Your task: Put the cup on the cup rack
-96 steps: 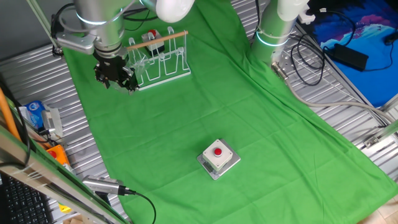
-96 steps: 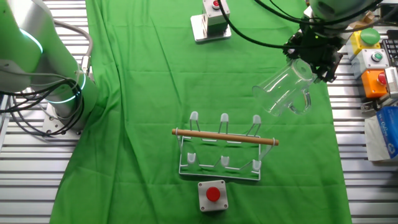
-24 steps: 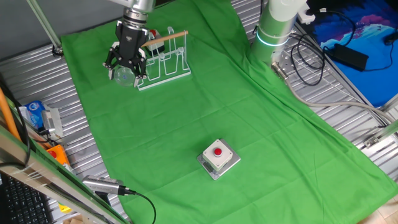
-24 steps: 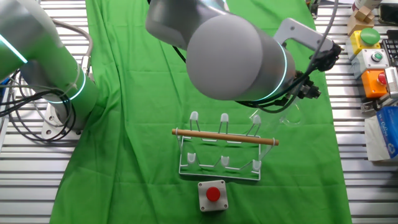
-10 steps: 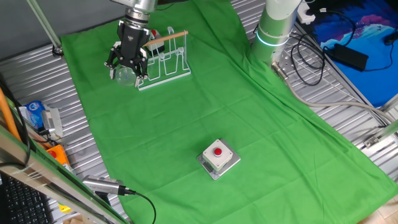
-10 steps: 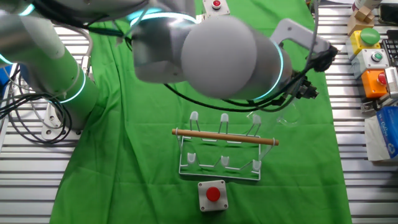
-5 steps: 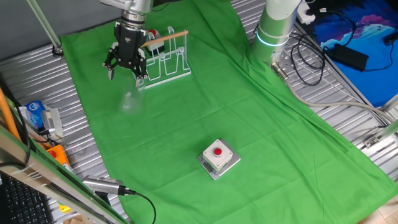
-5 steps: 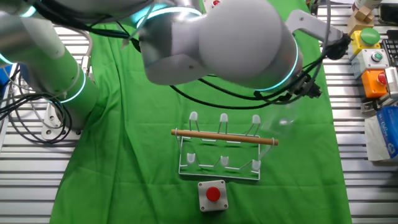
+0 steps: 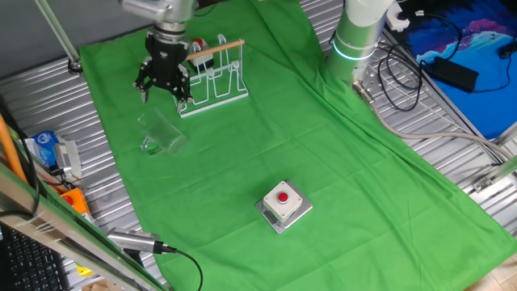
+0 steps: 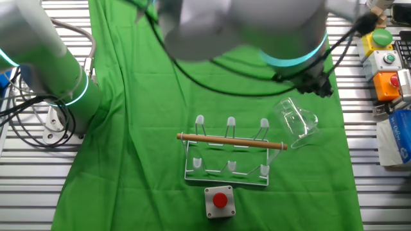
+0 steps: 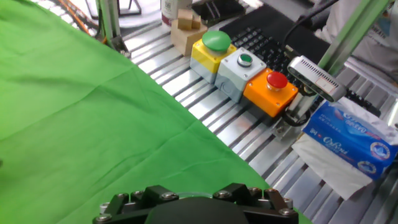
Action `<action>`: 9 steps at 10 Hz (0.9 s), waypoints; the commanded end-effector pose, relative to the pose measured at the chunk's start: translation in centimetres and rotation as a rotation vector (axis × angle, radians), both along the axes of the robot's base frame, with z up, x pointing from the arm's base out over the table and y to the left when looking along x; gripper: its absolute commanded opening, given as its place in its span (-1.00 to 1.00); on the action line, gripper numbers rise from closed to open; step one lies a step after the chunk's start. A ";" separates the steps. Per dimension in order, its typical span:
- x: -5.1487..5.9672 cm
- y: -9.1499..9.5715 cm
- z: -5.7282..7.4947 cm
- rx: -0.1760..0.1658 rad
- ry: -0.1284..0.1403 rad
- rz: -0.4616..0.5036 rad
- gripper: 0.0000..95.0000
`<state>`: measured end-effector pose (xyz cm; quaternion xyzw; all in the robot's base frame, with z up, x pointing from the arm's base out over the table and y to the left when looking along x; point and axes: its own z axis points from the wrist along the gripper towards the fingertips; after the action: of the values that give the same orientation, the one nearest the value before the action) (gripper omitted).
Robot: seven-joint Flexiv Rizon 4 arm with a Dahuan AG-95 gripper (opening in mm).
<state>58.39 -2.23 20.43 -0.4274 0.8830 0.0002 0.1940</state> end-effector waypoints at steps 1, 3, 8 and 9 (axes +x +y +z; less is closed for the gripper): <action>0.5 -0.1 -0.5 -0.091 0.076 0.017 0.60; 0.5 -0.1 -0.5 -0.141 0.201 0.038 0.20; 0.3 0.0 -0.3 -0.240 0.412 0.023 0.20; 0.2 0.0 -0.2 -0.237 0.427 0.007 0.20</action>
<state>58.93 -2.27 20.05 -0.4492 0.8928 -0.0155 -0.0297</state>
